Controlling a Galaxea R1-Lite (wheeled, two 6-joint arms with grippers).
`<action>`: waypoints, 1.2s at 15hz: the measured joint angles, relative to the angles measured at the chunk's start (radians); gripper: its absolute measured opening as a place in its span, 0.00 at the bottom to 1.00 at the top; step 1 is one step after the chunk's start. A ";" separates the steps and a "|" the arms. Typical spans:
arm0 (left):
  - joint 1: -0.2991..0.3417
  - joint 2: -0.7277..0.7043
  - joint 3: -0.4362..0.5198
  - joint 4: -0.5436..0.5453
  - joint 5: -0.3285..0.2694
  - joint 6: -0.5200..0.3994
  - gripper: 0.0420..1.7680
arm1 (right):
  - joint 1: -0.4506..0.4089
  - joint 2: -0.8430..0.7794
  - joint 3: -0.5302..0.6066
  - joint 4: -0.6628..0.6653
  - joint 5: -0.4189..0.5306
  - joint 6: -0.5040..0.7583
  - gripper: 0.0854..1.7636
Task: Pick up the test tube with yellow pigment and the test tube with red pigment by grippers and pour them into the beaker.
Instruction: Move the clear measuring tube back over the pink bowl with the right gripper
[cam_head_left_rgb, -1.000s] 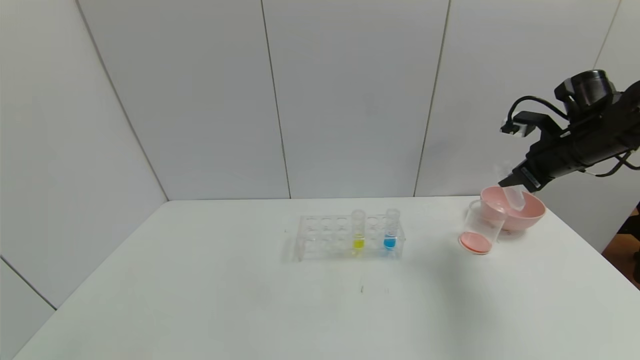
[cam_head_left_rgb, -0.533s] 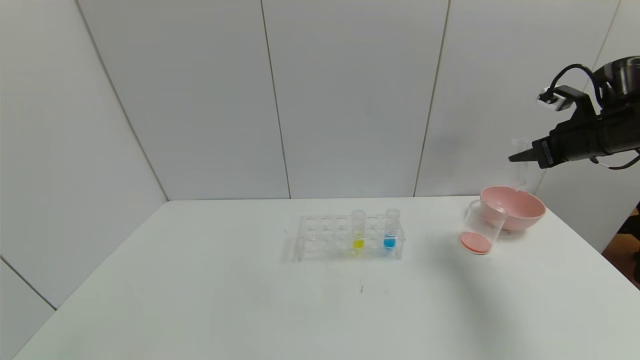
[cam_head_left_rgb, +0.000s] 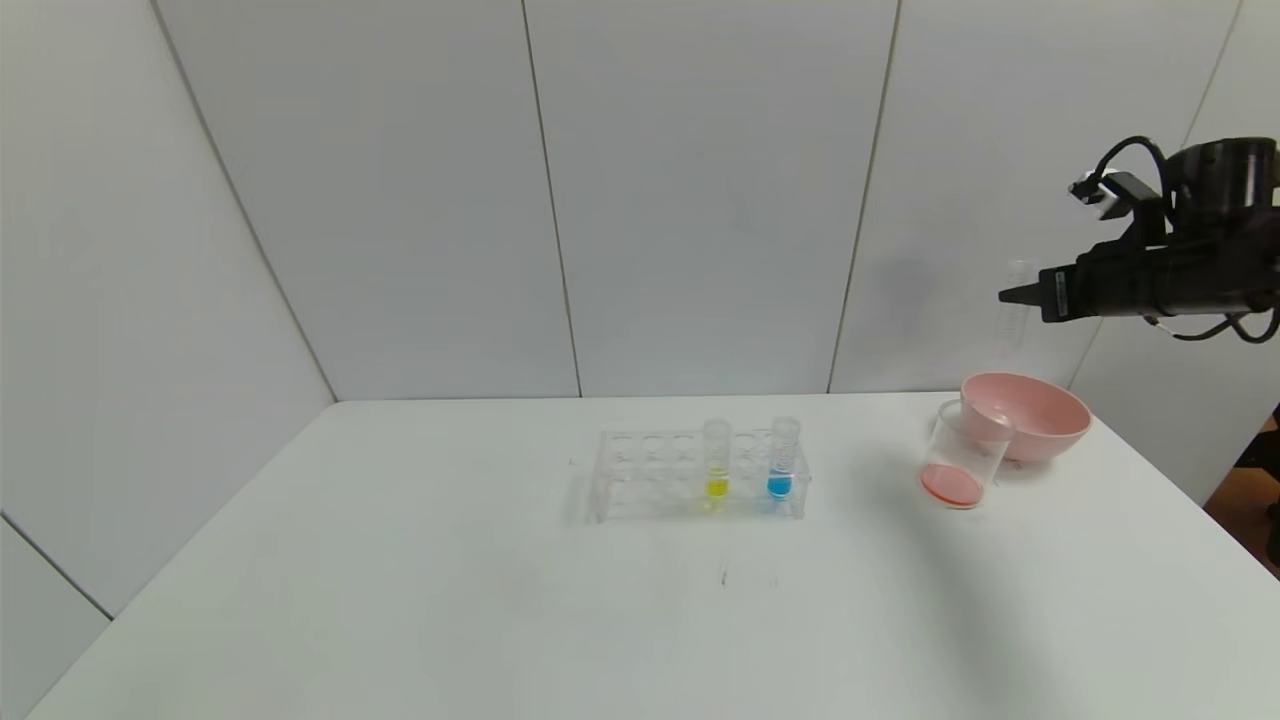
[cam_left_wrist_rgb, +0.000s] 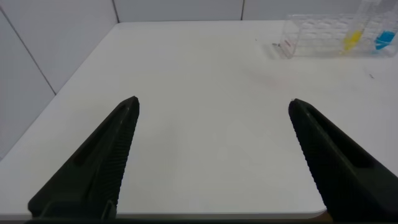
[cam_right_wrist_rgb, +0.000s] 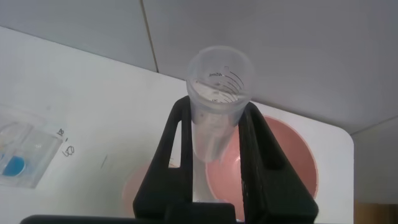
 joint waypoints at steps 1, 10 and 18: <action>0.000 0.000 0.000 0.000 0.000 0.000 0.97 | -0.007 0.004 0.027 -0.044 0.000 0.002 0.25; 0.000 0.000 0.000 0.000 0.000 0.000 0.97 | -0.079 0.035 0.238 -0.359 -0.078 0.087 0.25; 0.000 0.000 0.000 0.000 0.000 0.000 0.97 | -0.106 0.082 0.422 -0.620 -0.071 0.090 0.25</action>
